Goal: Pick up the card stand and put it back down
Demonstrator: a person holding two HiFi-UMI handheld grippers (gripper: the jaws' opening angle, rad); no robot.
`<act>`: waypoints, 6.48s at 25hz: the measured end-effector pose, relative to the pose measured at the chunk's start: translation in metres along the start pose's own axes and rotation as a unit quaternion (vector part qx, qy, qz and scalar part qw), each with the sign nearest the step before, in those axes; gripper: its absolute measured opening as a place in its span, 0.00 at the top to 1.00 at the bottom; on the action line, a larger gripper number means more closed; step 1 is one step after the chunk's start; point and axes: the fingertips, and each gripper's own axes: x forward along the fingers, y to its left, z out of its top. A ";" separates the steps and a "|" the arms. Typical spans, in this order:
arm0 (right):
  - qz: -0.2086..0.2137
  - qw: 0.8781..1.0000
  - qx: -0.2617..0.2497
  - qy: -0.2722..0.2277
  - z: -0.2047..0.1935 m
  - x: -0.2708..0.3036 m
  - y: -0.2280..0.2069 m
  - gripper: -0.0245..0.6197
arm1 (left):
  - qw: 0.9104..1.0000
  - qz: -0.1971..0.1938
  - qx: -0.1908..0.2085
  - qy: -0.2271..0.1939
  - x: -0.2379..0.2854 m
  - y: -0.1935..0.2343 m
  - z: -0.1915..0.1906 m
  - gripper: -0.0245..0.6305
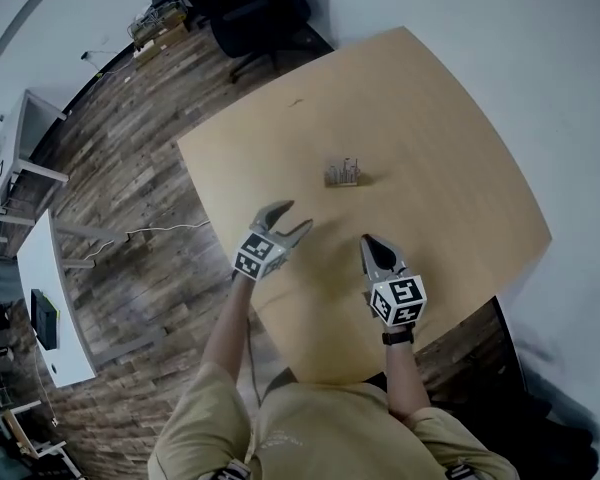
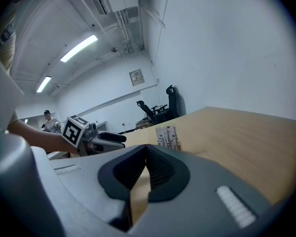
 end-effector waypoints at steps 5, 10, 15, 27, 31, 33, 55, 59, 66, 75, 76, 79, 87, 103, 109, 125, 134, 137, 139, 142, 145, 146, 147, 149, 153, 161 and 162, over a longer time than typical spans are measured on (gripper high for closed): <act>0.000 0.999 0.028 0.015 -0.017 0.027 -0.036 0.96 | 0.998 -0.041 0.027 0.034 0.065 0.034 -0.006 0.44; 0.004 0.998 0.055 0.027 -0.039 0.048 -0.056 0.96 | 0.992 -0.096 0.070 0.050 0.128 0.045 -0.021 0.37; 0.009 0.998 0.061 0.025 -0.036 0.061 -0.071 0.96 | 0.985 -0.129 0.101 0.051 0.176 0.049 -0.025 0.42; -0.021 0.996 0.090 -0.011 -0.027 0.054 -0.103 0.96 | 0.969 -0.186 0.154 0.060 0.213 0.033 -0.027 0.83; -0.033 0.995 0.091 -0.015 -0.025 0.048 -0.101 0.96 | 0.965 -0.203 0.148 0.072 0.204 0.022 -0.031 0.85; -0.037 0.995 0.088 -0.017 -0.021 0.044 -0.096 0.96 | 0.964 -0.208 0.148 0.078 0.195 0.014 -0.032 0.85; -0.052 0.997 -0.005 -0.058 0.038 -0.059 0.031 0.96 | 0.990 -0.127 0.046 0.029 -0.014 -0.097 0.039 0.87; -0.046 0.997 -0.015 -0.062 0.041 -0.076 0.061 0.96 | 0.994 -0.097 0.044 0.010 -0.060 -0.112 0.048 0.87; -0.037 0.994 -0.042 -0.089 0.059 -0.106 0.115 0.96 | 0.998 -0.036 0.028 -0.032 -0.130 -0.137 0.073 0.87; -0.033 0.987 -0.081 -0.131 0.079 -0.147 0.173 0.96 | 0.990 0.056 0.005 -0.129 -0.212 -0.158 0.103 0.88; -0.033 0.986 -0.086 -0.136 0.081 -0.151 0.179 0.96 | 0.988 0.067 0.004 -0.142 -0.221 -0.159 0.107 0.88; -0.034 0.984 -0.100 -0.146 0.089 -0.159 0.197 0.96 | 0.979 0.096 0.012 -0.180 -0.245 -0.162 0.119 0.88; -0.060 0.977 -0.124 -0.162 0.092 -0.178 0.224 0.96 | 0.958 0.142 0.014 -0.250 -0.284 -0.176 0.126 0.88; -0.106 0.976 -0.130 -0.138 0.061 -0.235 0.228 0.96 | 0.967 0.083 0.020 -0.242 -0.279 -0.245 0.117 0.89; -0.122 0.972 -0.119 -0.160 0.066 -0.297 0.180 0.96 | 0.969 0.064 0.032 -0.235 -0.238 -0.311 0.135 0.89; -0.124 0.981 -0.060 -0.138 0.006 -0.491 0.015 0.96 | 0.979 0.068 0.003 -0.192 -0.094 -0.505 0.152 0.89; -0.103 0.983 -0.035 -0.145 0.009 -0.483 -0.023 0.96 | 0.983 0.068 -0.001 -0.172 -0.053 -0.509 0.165 0.88; -0.097 0.984 -0.039 -0.142 0.023 -0.457 -0.048 0.96 | 0.983 0.072 0.002 -0.170 -0.027 -0.486 0.175 0.89; -0.094 0.985 -0.046 -0.134 0.033 -0.435 -0.065 0.96 | 0.982 0.075 -0.002 -0.171 -0.009 -0.465 0.179 0.89; -0.080 0.988 -0.071 -0.115 0.057 -0.403 -0.086 0.96 | 0.980 0.088 -0.013 -0.180 0.008 -0.433 0.196 0.88; -0.068 0.989 -0.085 -0.103 0.080 -0.376 -0.105 0.96 | 0.977 0.100 -0.025 -0.185 0.022 -0.401 0.210 0.88; -0.069 0.989 -0.083 -0.098 0.084 -0.365 -0.116 0.96 | 0.977 0.103 -0.030 -0.185 0.030 -0.387 0.213 0.89; -0.069 0.990 -0.079 -0.093 0.087 -0.352 -0.126 0.96 | 0.976 0.106 -0.033 -0.186 0.038 -0.374 0.216 0.88; -0.063 0.992 -0.076 -0.082 0.088 -0.326 -0.138 0.96 | 0.977 0.111 -0.032 -0.182 0.049 -0.347 0.216 0.88; -0.046 0.995 -0.068 -0.060 0.086 -0.290 -0.158 0.96 | 0.979 0.122 -0.030 -0.162 0.071 -0.305 0.216 0.88; 0.012 0.998 -0.055 -0.025 0.087 -0.211 -0.218 0.96 | 0.982 0.147 -0.025 -0.118 0.151 -0.228 0.205 0.88; 0.018 0.998 -0.055 -0.022 0.086 -0.203 -0.224 0.96 | 0.982 0.147 -0.029 -0.112 0.161 -0.220 0.200 0.88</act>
